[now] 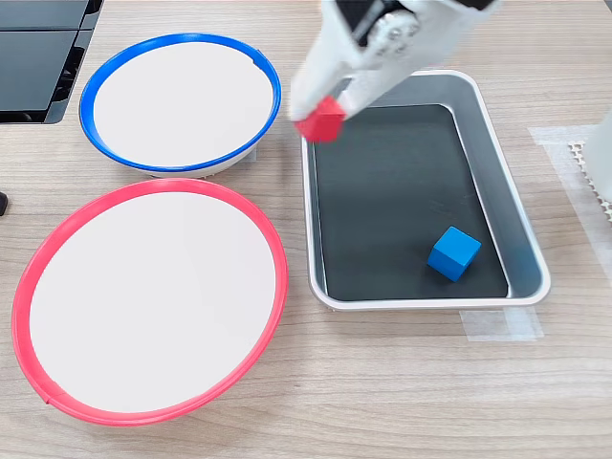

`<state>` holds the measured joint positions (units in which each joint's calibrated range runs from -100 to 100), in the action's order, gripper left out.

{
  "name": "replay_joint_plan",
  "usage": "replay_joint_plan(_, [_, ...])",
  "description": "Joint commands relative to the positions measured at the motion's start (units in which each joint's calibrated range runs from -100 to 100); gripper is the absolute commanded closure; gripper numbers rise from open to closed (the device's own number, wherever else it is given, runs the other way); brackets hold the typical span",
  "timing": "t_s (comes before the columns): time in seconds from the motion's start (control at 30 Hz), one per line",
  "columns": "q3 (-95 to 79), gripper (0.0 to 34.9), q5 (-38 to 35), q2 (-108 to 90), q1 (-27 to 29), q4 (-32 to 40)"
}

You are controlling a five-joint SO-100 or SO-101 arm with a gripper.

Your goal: Move two blocks from tray to matching dishes

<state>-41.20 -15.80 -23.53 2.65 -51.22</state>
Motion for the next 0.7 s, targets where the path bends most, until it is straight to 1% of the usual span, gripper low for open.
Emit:
replay_joint_plan(0.0, [23.13, 34.6, 10.40, 12.91, -9.48, 3.39])
replay_joint_plan(0.1, [28.04, 34.6, 12.31, 22.38, -12.68, 9.42])
replay_joint_plan(0.2, [27.13, 34.6, 11.72, 28.26, -13.81, 16.68])
replay_joint_plan(0.23, [25.13, 32.2, 10.45, 29.63, -14.28, 19.65])
replay_joint_plan(0.3, [22.04, 22.9, 8.64, 29.97, -14.84, 21.88])
replay_joint_plan(0.37, [18.67, 11.3, 6.98, 28.95, -15.41, 22.46])
replay_joint_plan(0.4, [18.12, 10.3, 6.84, 28.60, -15.41, 22.29])
replay_joint_plan(0.43, [17.03, 8.6, 6.79, 27.32, -15.50, 21.88])
replay_joint_plan(0.47, [15.94, 8.7, 6.79, 25.36, -15.60, 20.56])
replay_joint_plan(0.5, [15.12, 11.1, 6.69, 23.83, -15.60, 19.40])
replay_joint_plan(0.53, [13.75, 14.8, 6.35, 20.84, -15.69, 16.84])
replay_joint_plan(0.57, [12.48, 15.1, 6.06, 18.37, -15.69, 14.78])
replay_joint_plan(0.6, [8.74, 23.5, 4.93, 11.72, -15.69, 8.84])
replay_joint_plan(0.67, [7.29, 30.9, 4.05, 6.77, -15.22, 1.82])
